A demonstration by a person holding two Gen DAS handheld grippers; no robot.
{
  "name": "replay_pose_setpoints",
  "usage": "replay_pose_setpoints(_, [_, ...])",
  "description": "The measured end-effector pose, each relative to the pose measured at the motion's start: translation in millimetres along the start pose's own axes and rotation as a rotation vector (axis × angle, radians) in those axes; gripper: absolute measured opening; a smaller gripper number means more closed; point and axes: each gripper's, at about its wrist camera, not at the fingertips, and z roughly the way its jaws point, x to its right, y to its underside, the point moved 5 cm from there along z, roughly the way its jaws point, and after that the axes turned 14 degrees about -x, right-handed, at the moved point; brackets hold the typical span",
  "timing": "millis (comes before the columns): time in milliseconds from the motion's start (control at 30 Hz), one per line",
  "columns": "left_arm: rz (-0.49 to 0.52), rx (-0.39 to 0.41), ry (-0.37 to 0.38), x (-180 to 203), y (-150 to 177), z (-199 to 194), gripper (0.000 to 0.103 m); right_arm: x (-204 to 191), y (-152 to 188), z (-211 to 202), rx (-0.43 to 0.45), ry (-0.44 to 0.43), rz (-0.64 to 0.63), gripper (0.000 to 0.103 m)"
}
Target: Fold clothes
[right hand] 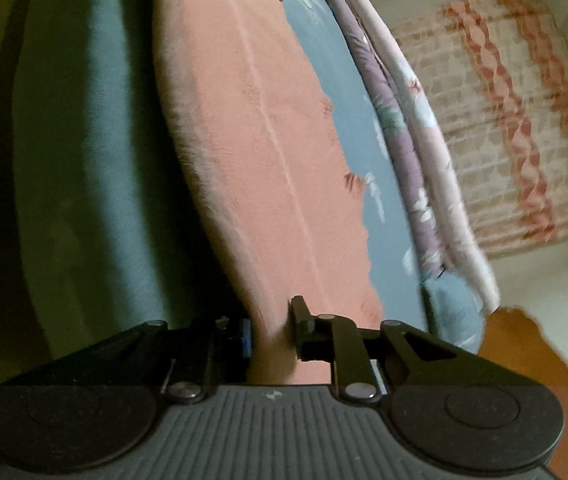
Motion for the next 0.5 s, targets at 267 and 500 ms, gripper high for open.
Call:
replay_pose_setpoints(267, [-0.245, -0.003, 0.219, -42, 41, -20, 0.016, 11, 46, -33, -0.032, -0.106, 0.198, 0.026])
replay_pose_setpoints(500, [-0.4, -0.014, 0.198, -88, 35, 28, 0.016, 56, 24, -28, 0.064, -0.092, 0.324, 0.029])
